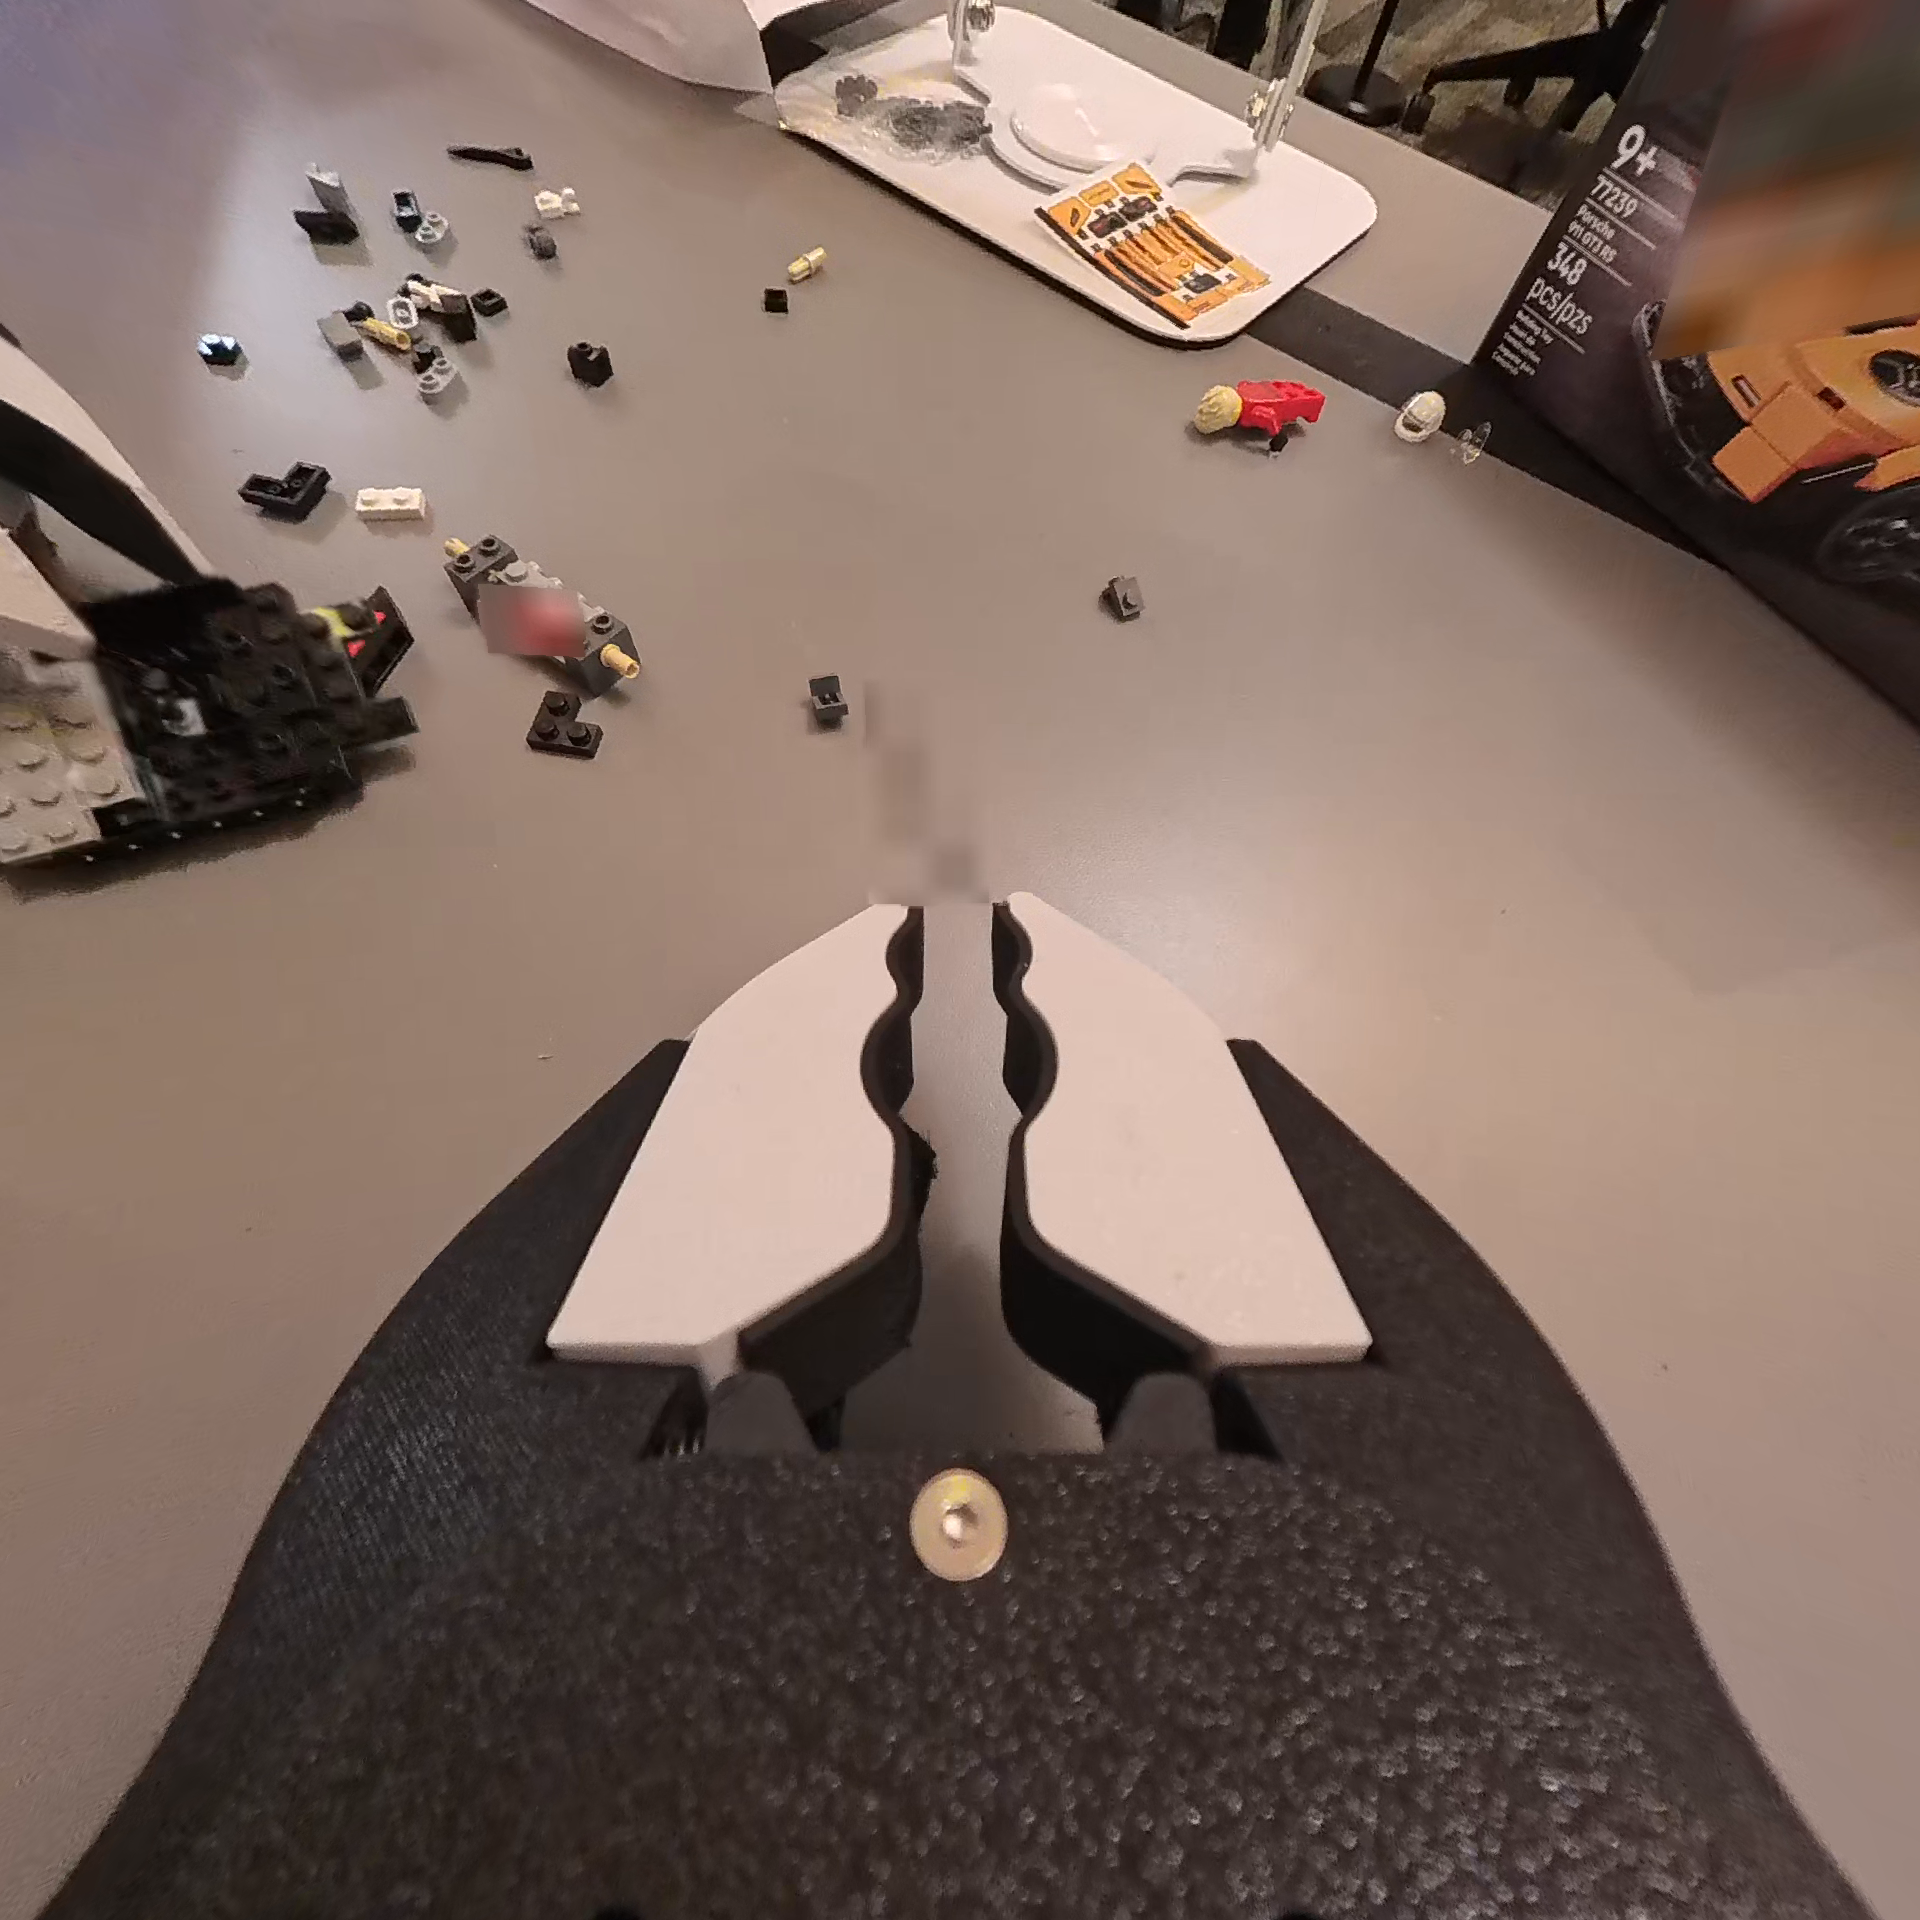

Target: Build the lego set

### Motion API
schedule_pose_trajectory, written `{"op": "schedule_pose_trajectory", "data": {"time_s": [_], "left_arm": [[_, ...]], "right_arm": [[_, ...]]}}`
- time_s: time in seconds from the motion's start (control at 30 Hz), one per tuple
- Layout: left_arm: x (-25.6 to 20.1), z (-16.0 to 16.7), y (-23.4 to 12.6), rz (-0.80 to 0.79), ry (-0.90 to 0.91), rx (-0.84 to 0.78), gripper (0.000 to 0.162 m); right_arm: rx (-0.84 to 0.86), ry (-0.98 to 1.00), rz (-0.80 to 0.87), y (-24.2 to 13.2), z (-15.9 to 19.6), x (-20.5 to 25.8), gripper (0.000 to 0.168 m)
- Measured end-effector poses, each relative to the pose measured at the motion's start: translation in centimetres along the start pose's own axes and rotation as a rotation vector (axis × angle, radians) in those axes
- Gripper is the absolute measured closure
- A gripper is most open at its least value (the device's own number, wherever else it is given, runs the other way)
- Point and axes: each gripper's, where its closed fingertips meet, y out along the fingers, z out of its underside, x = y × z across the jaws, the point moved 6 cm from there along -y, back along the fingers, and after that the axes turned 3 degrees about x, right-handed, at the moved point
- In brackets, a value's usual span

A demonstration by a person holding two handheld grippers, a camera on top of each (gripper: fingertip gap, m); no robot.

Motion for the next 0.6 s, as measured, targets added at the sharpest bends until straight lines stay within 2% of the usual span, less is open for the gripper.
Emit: {"op": "schedule_pose_trajectory", "data": {"time_s": [0.17, 0.23, 0.47, 0.53, 0.57, 0.6], "left_arm": [[0.4, -0.1, -0.4, -0.064, 0.044, 0.012, 0.133], [0.3, 0.1, -0.5, -0.108, 0.09, 0.062, 0.127], [-1.8, 1.8, 1.2, -0.285, 0.243, 0.277, 0.068], [-2.3, 1.9, 2.0, -0.331, 0.295, 0.293, 0.07], [-2.4, 1.8, 2.3, -0.348, 0.321, 0.293, 0.077], [-2.6, 1.7, 2.4, -0.349, 0.331, 0.285, 0.092]], "right_arm": [[-0.008, -0.008, 0.0, -0.1, -0.1, 0.1, 0.157], [-0.018, -0.014, -0.009, -0.2, -0.2, 0.2, 0.156], [-0.027, -0.067, -0.04, -0.1, -0.4, 1.1, 0.156], [-0.024, -0.087, -0.037, 0.0, -0.4, 1.3, 0.157], [-0.025, -0.096, -0.037, 0.0, -0.4, 1.4, 0.157], [-0.027, -0.103, -0.039, -0.1, -0.4, 1.5, 0.157]]}}
